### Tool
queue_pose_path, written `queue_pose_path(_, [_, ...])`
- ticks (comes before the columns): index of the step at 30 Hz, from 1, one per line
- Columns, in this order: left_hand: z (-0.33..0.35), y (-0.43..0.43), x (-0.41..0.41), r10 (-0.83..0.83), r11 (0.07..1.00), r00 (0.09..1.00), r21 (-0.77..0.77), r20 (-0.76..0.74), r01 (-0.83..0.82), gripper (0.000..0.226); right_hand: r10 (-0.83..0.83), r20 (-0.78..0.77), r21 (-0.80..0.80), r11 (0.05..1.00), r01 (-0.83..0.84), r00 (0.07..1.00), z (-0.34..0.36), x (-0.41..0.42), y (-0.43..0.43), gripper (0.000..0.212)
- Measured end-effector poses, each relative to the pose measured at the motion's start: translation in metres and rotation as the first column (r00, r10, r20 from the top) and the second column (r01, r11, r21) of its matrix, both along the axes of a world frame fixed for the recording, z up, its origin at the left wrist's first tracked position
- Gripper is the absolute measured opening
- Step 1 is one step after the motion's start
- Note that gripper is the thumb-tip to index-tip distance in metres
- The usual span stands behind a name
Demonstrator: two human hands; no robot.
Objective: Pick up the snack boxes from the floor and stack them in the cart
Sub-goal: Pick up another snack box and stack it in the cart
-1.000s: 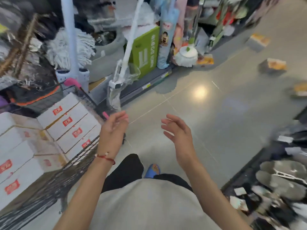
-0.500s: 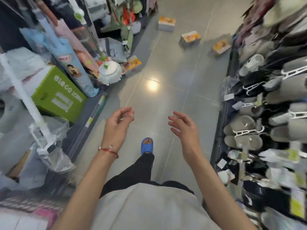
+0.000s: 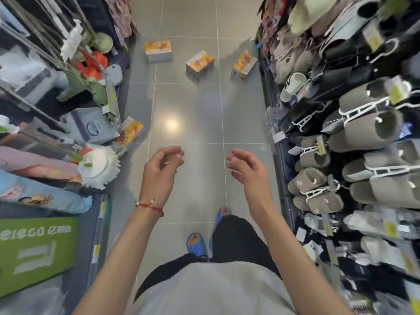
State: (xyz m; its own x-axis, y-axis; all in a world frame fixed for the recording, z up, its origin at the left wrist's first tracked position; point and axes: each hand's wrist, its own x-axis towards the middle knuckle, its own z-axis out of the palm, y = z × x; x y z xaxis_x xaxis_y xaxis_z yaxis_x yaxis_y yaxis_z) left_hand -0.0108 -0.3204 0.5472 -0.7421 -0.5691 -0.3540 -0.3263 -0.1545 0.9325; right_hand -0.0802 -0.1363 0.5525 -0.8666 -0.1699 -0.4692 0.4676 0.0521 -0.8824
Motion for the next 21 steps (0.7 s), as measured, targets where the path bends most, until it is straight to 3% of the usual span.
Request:
queue_pose_path(10, [-0.016, -0.062, -0.223, -0.035, 0.999, 0.999, -0.005, 0.037, 0.035, 0.022, -0.068, 0.048, -0.017, 0.997, 0.069, 0.997, -0.013, -0.222, -0.060, 0.017])
queue_pose_path(21, [-0.003, -0.140, -0.442, 0.025, 1.000, 0.998, 0.007, 0.053, -0.025, 0.024, 0.088, 0.048, 0.000, 0.996, -0.088, 0.995, -0.005, -0.460, -0.155, 0.018])
